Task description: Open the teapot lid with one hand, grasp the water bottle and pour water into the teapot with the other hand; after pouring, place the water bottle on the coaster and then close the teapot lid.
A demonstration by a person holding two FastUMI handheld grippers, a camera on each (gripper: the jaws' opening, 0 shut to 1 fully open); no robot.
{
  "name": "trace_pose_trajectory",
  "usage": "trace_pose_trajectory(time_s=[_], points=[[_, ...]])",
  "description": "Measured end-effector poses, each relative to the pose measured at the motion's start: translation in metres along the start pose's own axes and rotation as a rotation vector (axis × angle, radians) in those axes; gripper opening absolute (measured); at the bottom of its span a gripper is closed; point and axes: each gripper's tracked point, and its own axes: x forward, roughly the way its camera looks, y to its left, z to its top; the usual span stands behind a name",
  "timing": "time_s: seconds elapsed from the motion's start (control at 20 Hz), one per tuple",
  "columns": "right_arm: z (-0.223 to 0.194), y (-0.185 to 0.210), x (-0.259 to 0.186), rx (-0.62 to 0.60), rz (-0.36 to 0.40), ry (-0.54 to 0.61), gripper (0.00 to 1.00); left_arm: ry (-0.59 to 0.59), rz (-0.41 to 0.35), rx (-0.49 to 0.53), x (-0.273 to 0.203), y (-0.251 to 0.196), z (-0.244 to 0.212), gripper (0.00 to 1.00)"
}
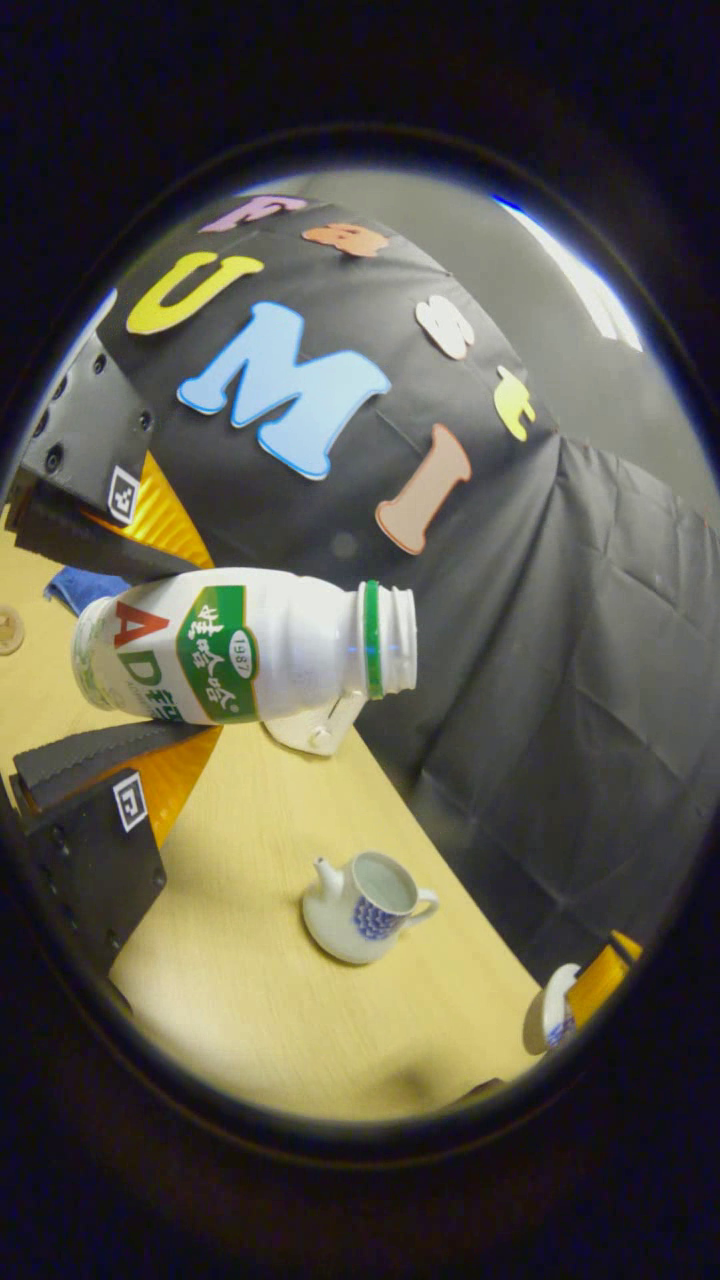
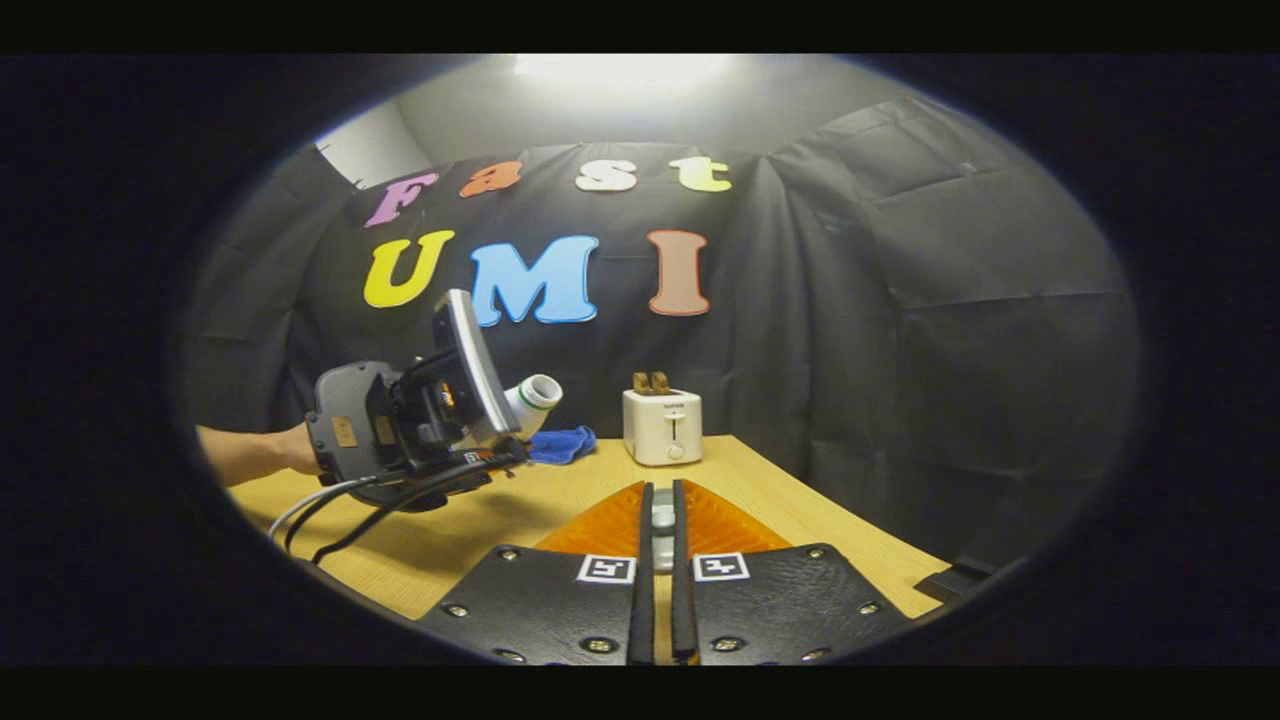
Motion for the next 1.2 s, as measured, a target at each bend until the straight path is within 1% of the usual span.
trace_pose_trajectory(time_s=[0.1,0.2,0.25,0.3,0.35,0.4,0.45,0.5,0.6,0.65,0.7,0.75,0.8,0.85,0.9,0.95,1.0,1.05,1.1,1.2], points=[[0.003,0.004,0.009,-0.02,0.006,-0.003,0.07,0.002,0.029,-0.071,-0.008,0.013,-0.013,0.75],[0.004,0.009,0.021,-0.019,0.018,-0.003,0.07,-0.002,0.041,-0.177,-0.017,0.025,-0.024,0.75],[0.004,0.011,0.027,-0.006,0.03,-0.007,0.04,0.005,0.038,-0.222,-0.02,0.028,-0.03,0.75],[0.004,0.013,0.034,0.002,0.038,-0.009,0.07,-0.005,0.058,-0.26,-0.02,0.035,-0.035,0.75],[0.004,0.012,0.041,-0.001,0.036,-0.014,0.07,-0.02,0.07,-0.293,-0.024,0.039,-0.037,0.75],[0.004,0.01,0.049,-0.012,0.028,-0.017,0.07,-0.036,0.084,-0.326,-0.031,0.044,-0.037,0.81],[0.002,0.008,0.058,-0.024,0.02,-0.015,0.07,-0.055,0.099,-0.366,-0.037,0.051,-0.037,0.81],[0.0,0.01,0.067,-0.026,0.022,-0.006,0.07,-0.073,0.097,-0.411,-0.045,0.056,-0.038,0.75],[-0.003,0.011,0.084,-0.028,0.02,0.012,0.07,-0.085,0.094,-0.485,-0.065,0.065,-0.046,0.75],[-0.005,0.008,0.092,-0.027,0.01,0.019,0.07,-0.092,0.103,-0.51,-0.076,0.071,-0.048,0.81],[-0.006,0.005,0.101,-0.024,0.0,0.026,0.0,-0.093,0.113,-0.526,-0.085,0.077,-0.052,0.7],[-0.008,0.004,0.108,-0.022,-0.009,0.032,0.07,-0.098,0.117,-0.54,-0.089,0.086,-0.055,0.75],[-0.011,0.002,0.115,-0.02,-0.017,0.042,0.07,-0.095,0.128,-0.549,-0.096,0.092,-0.062,0.75],[-0.016,0.002,0.121,-0.019,-0.023,0.057,0.12,-0.089,0.145,-0.56,-0.102,0.1,-0.07,0.8],[-0.021,0.003,0.126,-0.014,-0.023,0.07,0.07,-0.08,0.155,-0.576,-0.106,0.105,-0.08,0.8],[-0.028,0.003,0.131,-0.011,-0.028,0.089,0.0,-0.071,0.166,-0.598,-0.108,0.111,-0.091,0.8],[-0.032,0.001,0.135,-0.011,-0.037,0.101,0.07,-0.06,0.181,-0.619,-0.113,0.116,-0.101,0.75],[-0.033,-0.002,0.138,-0.01,-0.052,0.105,0.07,-0.048,0.195,-0.641,-0.118,0.124,-0.112,0.75],[-0.034,-0.006,0.14,-0.014,-0.069,0.107,0.07,-0.036,0.213,-0.663,-0.123,0.129,-0.125,0.8],[-0.037,-0.01,0.144,-0.027,-0.093,0.115,0.07,-0.013,0.235,-0.693,-0.125,0.138,-0.146,0.8]])
